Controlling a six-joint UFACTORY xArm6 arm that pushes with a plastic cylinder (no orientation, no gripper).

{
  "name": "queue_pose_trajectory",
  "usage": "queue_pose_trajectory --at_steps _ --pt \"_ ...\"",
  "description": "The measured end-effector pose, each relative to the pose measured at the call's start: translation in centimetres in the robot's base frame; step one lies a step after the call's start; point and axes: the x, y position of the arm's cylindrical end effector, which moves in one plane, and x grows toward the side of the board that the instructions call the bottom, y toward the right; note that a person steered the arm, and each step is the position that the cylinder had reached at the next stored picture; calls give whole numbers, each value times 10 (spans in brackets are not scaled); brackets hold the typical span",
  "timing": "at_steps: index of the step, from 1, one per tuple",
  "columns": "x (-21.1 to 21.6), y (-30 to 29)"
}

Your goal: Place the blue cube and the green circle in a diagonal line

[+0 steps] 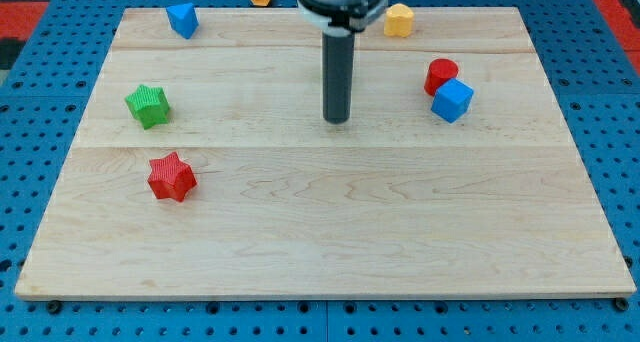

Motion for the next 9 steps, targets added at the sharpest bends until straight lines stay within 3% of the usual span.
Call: queue_pose_trajectory --at_steps 2,3,4,5,6,9 --pt "25 112" --pt "15 196" --pt "-32 230" --pt "-57 206" --pt "-49 160" --pt "5 -58"
